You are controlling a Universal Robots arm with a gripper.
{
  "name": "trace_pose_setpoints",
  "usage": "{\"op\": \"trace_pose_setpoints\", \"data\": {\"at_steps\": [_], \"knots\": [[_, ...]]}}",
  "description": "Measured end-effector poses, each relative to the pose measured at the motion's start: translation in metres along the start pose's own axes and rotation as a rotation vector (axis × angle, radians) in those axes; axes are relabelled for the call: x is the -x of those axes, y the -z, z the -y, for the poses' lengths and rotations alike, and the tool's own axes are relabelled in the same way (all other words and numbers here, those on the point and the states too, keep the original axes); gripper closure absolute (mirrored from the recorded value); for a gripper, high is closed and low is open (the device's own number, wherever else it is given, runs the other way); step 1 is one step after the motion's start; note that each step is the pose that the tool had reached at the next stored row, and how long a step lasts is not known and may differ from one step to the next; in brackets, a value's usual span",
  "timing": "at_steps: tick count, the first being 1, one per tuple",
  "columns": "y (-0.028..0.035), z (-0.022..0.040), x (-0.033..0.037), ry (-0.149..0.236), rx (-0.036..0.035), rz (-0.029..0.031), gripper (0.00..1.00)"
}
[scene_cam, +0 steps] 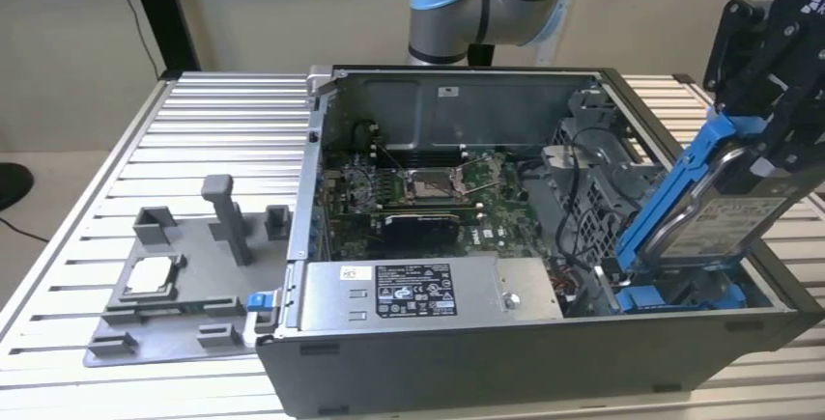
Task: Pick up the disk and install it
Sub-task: 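Insert the disk into the insertion slot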
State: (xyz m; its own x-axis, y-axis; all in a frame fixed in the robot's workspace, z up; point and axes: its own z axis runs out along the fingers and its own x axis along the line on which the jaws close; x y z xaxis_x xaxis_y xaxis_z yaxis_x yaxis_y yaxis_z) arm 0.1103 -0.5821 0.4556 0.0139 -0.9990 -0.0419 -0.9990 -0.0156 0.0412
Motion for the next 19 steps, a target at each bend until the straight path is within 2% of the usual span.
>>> {"op": "trace_pose_setpoints", "data": {"at_steps": [11,19], "knots": [[-0.0120,0.0006,-0.0031,-0.002,-0.0001,0.0003,1.00],[-0.0201,-0.0017,-0.0034,-0.009,-0.0002,0.0003,1.00]]}}
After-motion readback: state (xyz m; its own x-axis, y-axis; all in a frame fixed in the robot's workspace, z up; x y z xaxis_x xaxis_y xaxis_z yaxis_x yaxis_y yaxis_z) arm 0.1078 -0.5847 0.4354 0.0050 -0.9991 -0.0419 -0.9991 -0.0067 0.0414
